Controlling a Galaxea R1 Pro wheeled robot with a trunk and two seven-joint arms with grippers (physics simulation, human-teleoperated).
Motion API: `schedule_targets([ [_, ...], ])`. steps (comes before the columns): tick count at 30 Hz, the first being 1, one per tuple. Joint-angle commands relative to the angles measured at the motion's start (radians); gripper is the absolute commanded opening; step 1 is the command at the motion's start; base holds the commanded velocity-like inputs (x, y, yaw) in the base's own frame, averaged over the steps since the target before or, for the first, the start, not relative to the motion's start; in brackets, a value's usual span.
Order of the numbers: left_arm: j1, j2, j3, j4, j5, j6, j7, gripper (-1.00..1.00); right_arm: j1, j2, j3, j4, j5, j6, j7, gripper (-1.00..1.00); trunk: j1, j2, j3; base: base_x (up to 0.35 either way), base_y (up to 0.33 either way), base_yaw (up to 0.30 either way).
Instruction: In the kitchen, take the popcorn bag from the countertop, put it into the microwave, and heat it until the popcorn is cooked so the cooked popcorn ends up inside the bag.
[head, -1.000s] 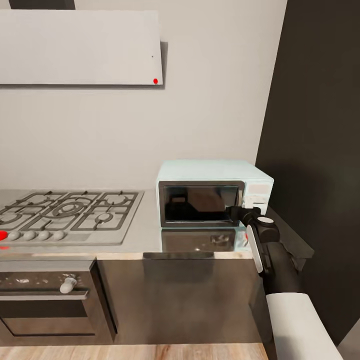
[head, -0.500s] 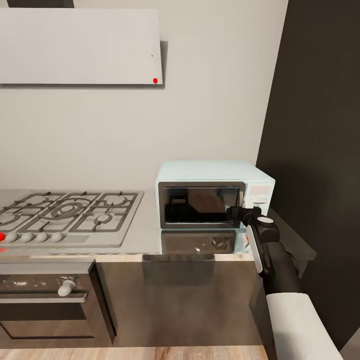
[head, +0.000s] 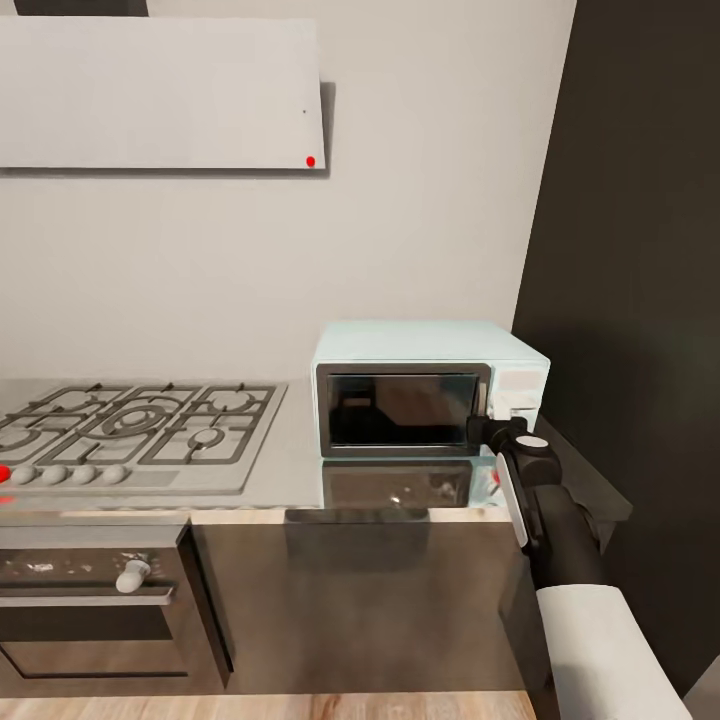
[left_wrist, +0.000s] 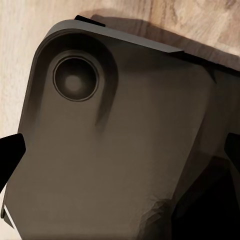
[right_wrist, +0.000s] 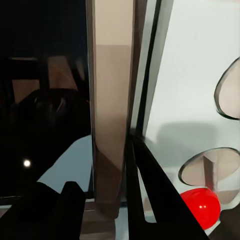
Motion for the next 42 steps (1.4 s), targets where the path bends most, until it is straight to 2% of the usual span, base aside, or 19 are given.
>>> schedule_targets([
  [1,-0.001,0.0,0.005,0.001,0.003,-0.003,-0.003,1.0,0.0,0.001,0.0,0.001,-0.025,0.004,0.006,-1.0,0.0,0.0,-0.001,0.0,0.0,0.0],
  [6,-0.001,-0.002,0.005,0.001,0.002,-0.003,-0.004,1.0,0.0,0.001,0.0,0.001,-0.024,0.004,0.004,-1.0,0.0,0.0,-0.001,-0.071,0.0,0.0],
  [24,-0.001,-0.002,0.004,0.001,0.002,-0.003,-0.004,1.0,0.0,0.003,0.003,0.001,-0.021,0.002,0.001,-1.0,0.0,0.0,-0.001,-0.277,0.0,0.0],
  [33,-0.001,0.0,0.005,0.001,0.004,-0.003,-0.004,1.0,0.0,0.003,0.004,-0.001,-0.019,0.004,0.009,-1.0,0.0,0.0,-0.001,-0.068,0.0,0.0],
  [34,-0.001,0.0,0.005,0.001,0.004,-0.003,-0.004,1.0,0.0,0.003,0.004,-0.002,-0.02,0.004,0.01,1.0,0.0,0.0,-0.001,-0.002,0.0,0.0],
  [42,-0.001,0.0,0.005,0.001,0.004,-0.003,-0.003,1.0,0.0,0.003,0.006,-0.012,-0.024,0.018,0.019,1.0,0.0,0.0,-0.001,0.0,0.0,0.0],
])
